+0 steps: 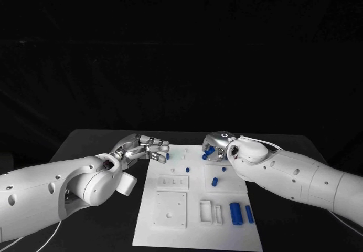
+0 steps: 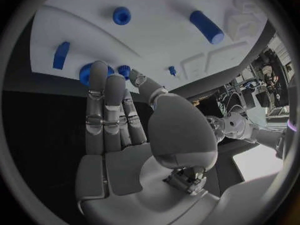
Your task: Assemble the parts on the task board
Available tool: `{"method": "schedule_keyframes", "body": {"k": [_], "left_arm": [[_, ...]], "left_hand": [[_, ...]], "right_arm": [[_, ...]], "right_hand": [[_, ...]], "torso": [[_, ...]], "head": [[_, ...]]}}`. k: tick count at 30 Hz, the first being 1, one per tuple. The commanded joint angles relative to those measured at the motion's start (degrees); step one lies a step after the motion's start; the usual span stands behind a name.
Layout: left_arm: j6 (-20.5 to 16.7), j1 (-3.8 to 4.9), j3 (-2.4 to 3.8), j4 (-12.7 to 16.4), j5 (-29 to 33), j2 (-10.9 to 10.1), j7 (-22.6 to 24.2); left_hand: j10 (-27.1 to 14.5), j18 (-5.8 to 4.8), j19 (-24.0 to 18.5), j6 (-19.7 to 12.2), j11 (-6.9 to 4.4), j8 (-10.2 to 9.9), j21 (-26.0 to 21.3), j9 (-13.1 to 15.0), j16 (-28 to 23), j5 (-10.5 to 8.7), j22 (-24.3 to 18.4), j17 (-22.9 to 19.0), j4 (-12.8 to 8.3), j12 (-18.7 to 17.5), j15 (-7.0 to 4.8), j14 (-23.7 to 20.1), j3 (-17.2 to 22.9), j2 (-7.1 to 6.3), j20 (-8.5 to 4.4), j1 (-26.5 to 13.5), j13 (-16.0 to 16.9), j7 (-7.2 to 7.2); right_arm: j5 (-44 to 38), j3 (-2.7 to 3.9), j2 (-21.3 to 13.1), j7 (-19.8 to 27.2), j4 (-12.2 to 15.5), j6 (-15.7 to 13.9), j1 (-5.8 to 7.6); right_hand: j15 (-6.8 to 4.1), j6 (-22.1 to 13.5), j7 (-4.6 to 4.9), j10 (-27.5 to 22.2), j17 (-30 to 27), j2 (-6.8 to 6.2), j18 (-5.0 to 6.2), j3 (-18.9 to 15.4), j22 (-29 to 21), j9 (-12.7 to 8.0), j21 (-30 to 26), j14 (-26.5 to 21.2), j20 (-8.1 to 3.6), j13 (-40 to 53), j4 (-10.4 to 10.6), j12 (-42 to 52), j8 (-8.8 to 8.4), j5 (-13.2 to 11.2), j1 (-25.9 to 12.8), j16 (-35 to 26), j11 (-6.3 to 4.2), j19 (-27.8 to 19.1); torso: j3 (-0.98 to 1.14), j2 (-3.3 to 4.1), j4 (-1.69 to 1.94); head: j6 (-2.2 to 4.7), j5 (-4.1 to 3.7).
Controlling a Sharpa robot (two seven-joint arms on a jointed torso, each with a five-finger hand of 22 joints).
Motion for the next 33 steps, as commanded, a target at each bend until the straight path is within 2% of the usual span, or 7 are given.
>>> {"method": "schedule_keyframes", "body": {"k": [1, 12, 14, 15, 18, 24, 33], "left_arm": [[1.0, 0.19, 0.07, 0.0, -0.4, 0.2, 0.1], [1.0, 0.40, 0.10, 0.0, -0.4, 0.3, 0.0], [1.1, 0.43, 0.11, 0.0, -0.4, 0.3, 0.0], [1.1, 0.44, 0.11, 0.0, -0.4, 0.3, 0.0], [1.1, 0.48, 0.12, -0.1, -0.5, 0.3, -0.1], [1.2, 0.52, 0.12, -0.1, -0.5, 0.2, -0.2], [1.4, 0.56, 0.12, -0.3, -0.5, 0.1, -0.4]], "left_hand": [[-0.3, 0.89, -0.3, -0.4, 0.04, -0.1, 0.0, 0.0, 0.0, -0.35, 0.0, -0.1, -0.2, -0.3, 0.05, -0.3, 0.0, 0.18, 0.06, -0.5, 0.0, 0.07], [-0.4, 0.90, -0.3, -0.4, 0.06, -0.1, -0.1, 0.0, -0.1, -0.42, -0.4, -0.2, -0.1, -0.3, 0.07, -0.2, -0.1, 0.18, 0.11, -0.5, 0.0, 0.08], [-0.4, 0.90, -0.3, -0.4, 0.06, -0.1, -0.1, 0.0, -0.1, -0.42, -0.4, -0.2, -0.1, -0.3, 0.07, -0.2, -0.1, 0.18, 0.11, -0.5, 0.0, 0.08], [-0.4, 0.90, -0.3, -0.4, 0.06, -0.1, -0.1, 0.0, -0.1, -0.42, -0.4, -0.2, -0.1, -0.3, 0.07, -0.2, -0.1, 0.18, 0.11, -0.5, 0.0, 0.08], [-0.4, 0.91, -0.2, -0.4, 0.08, -0.1, -0.1, 0.0, -0.1, -0.47, -0.5, -0.3, 0.0, -0.3, 0.07, -0.2, -0.2, 0.17, 0.11, -0.5, 0.0, 0.09], [-0.4, 0.91, -0.2, -0.4, 0.08, -0.1, -0.1, 0.0, -0.1, -0.47, -0.5, -0.3, 0.0, -0.3, 0.07, -0.2, -0.2, 0.17, 0.11, -0.5, 0.0, 0.09], [-0.4, 0.90, -0.2, -0.5, 0.08, -0.1, -0.1, 0.0, -0.1, -0.49, -0.8, -0.4, 0.1, -0.3, 0.08, -0.2, -0.3, 0.15, 0.13, -0.5, 0.0, 0.09]], "right_arm": [[-1.3, -0.01, 0.1, -0.6, 0.1, 0.1, -0.09], [-1.3, -0.01, 0.2, -0.5, 0.0, 0.5, -0.29], [-1.3, -0.01, 0.3, -0.6, 0.0, 0.5, -0.32], [-1.3, -0.01, 0.3, -0.6, 0.0, 0.5, -0.33], [-1.3, -0.01, 0.2, -0.6, 0.0, 0.4, -0.36], [-1.3, -0.01, 0.2, -0.6, 0.1, -0.9, -0.45], [-1.5, -0.01, 0.1, -1.2, 0.6, -4.7, -0.54]], "right_hand": [[-0.18, 0.4, 0.05, 0.8, 0.1, -0.45, 0.58, 1.0, 0.7, -0.1, -0.2, -0.4, -0.18, 0.0, 0.1, -0.1, -0.24, 0.1, -0.3, 0.3, -0.04, 0.2], [-0.41, 1.5, 0.06, 2.1, 0.1, -0.34, 0.49, 4.3, 3.5, -0.1, -0.6, -0.5, -0.42, 0.0, 0.2, 0.0, -0.22, -0.7, -1.5, 0.6, -0.36, 0.0], [-0.48, 1.8, 0.10, 2.4, 0.1, 0.14, 0.53, 5.4, 3.8, -0.1, -0.6, -0.5, -0.48, 0.0, 0.1, 0.0, -0.20, -1.9, -1.1, 0.7, -0.43, 0.0], [-0.51, 2.0, 0.09, 2.6, 0.1, -0.38, 0.50, 7.1, 4.6, -0.1, -0.5, -0.5, -0.54, 0.0, 0.2, 0.0, -0.22, -2.1, -1.7, 0.8, -0.47, -0.1], [-0.60, 2.3, 0.12, 3.2, 0.2, -0.14, 0.51, 8.0, 5.2, 0.0, -0.5, -0.5, -0.61, 0.0, 0.3, -0.1, -0.21, -2.8, -1.7, 0.9, -0.59, -0.2], [-1.04, 3.5, 0.23, 5.3, 0.4, 0.55, 0.42, 11.7, 6.6, 0.0, -0.2, -0.6, -1.01, 0.0, 0.6, -0.1, -0.18, -4.3, -1.9, 1.2, -1.08, -0.4], [-2.14, 7.1, -0.72, 10.1, 0.5, 1.47, -0.58, 16.3, 10.0, 0.2, 1.4, -0.7, -2.21, 0.1, 1.3, 0.0, -0.18, -6.8, -2.0, 1.4, -2.48, -0.6]], "torso": [[-0.18, 0.67, 0.23], [-0.26, 1.66, 0.27], [-0.25, 1.78, 0.31], [-0.21, 1.87, 0.31], [-0.19, 2.10, 0.26], [-0.13, 2.52, 0.16], [-0.12, 3.00, 0.25]], "head": [[0.13, -0.30], [0.29, -0.19], [0.33, -0.23], [0.38, -0.25], [0.60, -0.23], [0.94, -0.18], [1.47, -0.28]]}}
